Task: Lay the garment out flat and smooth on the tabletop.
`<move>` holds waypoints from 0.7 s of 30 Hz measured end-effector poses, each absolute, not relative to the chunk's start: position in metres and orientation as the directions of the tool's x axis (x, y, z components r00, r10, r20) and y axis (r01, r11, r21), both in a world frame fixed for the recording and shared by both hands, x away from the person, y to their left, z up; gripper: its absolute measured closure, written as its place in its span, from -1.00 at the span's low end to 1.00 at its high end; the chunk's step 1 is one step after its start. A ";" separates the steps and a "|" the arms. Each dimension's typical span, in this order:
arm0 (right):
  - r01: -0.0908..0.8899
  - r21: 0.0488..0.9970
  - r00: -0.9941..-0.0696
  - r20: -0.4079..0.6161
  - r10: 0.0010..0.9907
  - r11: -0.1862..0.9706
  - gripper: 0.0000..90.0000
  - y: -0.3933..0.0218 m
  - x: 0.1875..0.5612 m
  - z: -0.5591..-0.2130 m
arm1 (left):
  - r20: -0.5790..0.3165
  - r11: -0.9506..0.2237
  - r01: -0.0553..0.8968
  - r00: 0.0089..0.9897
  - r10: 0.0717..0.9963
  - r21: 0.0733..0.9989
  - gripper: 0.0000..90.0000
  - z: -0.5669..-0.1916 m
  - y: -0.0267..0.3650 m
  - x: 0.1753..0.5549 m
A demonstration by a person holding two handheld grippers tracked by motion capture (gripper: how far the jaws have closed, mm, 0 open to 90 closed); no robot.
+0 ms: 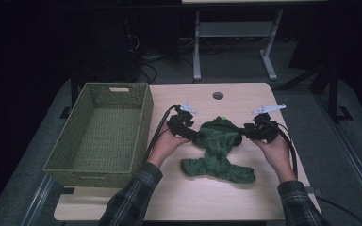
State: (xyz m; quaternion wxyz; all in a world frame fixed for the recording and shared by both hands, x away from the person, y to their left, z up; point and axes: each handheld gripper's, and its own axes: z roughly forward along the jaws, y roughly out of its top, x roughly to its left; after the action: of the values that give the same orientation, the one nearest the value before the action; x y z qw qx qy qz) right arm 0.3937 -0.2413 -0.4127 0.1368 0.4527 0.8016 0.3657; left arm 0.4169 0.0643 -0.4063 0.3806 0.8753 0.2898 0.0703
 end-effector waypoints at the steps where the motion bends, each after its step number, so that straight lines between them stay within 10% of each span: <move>1: 0.622 0.713 -0.556 0.110 0.824 0.325 0.30 -0.241 0.392 -0.411 | -0.090 -0.542 0.447 0.823 0.560 0.712 -0.40 -0.404 0.067 0.412; 21: 0.565 0.759 -0.626 0.139 0.767 0.323 0.25 -0.219 0.345 -0.414 | -0.059 -0.553 0.414 0.835 0.547 0.723 -0.71 -0.419 0.105 0.320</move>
State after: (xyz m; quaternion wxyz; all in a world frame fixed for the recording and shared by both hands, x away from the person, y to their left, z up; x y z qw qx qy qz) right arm 0.3452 -0.2188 -0.4142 0.1240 0.4141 0.8039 0.4085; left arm 0.3196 0.1047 -0.4186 0.3852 0.8770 0.2739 0.0867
